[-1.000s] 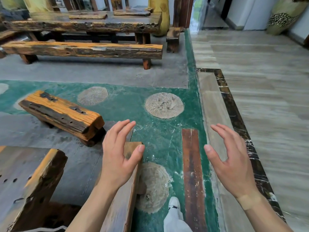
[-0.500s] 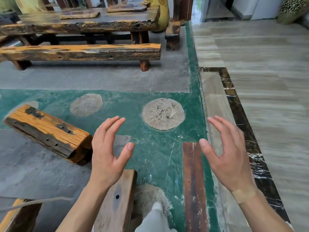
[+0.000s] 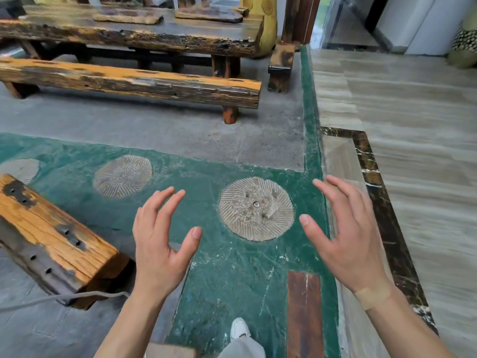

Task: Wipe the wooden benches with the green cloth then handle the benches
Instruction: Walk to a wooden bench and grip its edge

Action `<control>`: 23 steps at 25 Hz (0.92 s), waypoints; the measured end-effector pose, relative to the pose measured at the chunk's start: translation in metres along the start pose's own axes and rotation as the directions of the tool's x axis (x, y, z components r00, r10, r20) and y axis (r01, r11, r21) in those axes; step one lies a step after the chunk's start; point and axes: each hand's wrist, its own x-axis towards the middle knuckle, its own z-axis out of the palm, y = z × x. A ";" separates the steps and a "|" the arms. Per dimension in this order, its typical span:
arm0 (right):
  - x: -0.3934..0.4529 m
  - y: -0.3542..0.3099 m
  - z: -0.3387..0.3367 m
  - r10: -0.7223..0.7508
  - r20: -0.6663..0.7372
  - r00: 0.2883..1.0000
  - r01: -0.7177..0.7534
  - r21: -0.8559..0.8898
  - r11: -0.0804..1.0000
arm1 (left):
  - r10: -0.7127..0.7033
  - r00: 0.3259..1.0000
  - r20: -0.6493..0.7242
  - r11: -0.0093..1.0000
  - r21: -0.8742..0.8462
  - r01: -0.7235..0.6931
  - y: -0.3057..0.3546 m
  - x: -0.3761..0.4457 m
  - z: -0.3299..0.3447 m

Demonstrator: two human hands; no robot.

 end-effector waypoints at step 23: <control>0.558 0.015 0.455 -0.407 0.384 0.829 0.293 0.321 0.900 | -0.326 0.928 -0.179 0.774 0.513 0.371 -0.331 0.411 0.099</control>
